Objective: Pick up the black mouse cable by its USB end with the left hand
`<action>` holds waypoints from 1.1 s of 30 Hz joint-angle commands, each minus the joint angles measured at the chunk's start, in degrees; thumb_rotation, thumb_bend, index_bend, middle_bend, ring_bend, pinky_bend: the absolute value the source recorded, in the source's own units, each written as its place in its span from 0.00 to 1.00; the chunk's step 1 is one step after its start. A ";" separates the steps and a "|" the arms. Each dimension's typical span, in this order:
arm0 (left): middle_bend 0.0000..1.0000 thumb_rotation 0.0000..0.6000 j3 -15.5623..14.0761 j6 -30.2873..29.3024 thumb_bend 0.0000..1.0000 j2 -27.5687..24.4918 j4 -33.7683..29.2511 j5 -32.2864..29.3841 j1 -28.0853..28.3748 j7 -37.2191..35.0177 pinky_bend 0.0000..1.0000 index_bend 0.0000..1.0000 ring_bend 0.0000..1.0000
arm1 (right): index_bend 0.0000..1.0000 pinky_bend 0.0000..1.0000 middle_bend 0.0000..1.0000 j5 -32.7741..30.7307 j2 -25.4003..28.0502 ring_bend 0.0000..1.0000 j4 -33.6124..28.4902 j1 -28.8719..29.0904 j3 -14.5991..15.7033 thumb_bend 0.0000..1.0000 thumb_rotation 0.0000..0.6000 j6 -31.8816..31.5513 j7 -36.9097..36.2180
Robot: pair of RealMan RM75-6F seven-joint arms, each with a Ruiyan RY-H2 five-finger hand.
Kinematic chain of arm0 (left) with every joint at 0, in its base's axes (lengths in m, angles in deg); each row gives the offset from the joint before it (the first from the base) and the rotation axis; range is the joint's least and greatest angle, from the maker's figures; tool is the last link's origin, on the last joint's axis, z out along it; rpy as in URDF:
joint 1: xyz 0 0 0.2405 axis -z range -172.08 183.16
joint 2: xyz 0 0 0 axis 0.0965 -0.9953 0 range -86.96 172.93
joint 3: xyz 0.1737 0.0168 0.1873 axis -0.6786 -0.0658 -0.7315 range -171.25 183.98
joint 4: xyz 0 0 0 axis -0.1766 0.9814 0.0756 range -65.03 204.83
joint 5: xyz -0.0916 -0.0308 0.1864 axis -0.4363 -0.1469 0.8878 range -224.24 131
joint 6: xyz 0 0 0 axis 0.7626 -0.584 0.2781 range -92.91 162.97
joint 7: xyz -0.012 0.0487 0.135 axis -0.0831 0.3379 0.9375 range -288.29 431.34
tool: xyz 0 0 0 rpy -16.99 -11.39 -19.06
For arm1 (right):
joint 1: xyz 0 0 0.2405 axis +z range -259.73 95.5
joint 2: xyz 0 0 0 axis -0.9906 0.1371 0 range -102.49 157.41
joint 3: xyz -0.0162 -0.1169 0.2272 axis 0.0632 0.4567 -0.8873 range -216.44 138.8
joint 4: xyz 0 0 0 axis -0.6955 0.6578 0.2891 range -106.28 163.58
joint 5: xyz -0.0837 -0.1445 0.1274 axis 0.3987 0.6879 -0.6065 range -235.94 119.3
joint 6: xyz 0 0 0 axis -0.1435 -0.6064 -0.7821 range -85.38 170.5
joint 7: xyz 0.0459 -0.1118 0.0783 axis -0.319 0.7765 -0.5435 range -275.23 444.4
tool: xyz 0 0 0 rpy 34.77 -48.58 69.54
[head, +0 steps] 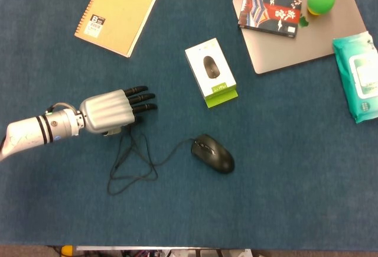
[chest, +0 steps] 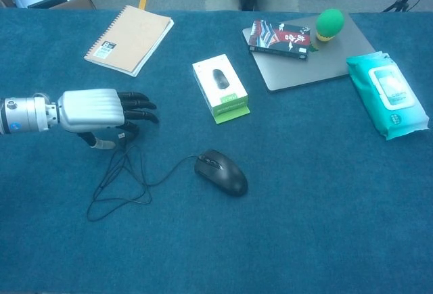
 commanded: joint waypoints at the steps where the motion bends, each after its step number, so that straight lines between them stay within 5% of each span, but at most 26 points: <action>1: 0.13 1.00 -0.03 -0.02 0.28 0.05 -0.02 -0.14 -0.06 0.02 0.07 0.47 0.03 | 0.55 0.50 0.47 -0.02 0.03 0.37 0.01 -0.04 -0.02 0.38 1.00 -0.07 -0.02; 33: 0.15 1.00 0.33 0.30 0.28 -1.88 -5.71 -1.50 0.79 3.13 0.07 0.56 0.03 | 0.55 0.50 0.47 0.61 0.37 0.37 1.42 -1.15 0.10 0.38 1.00 -1.45 -2.74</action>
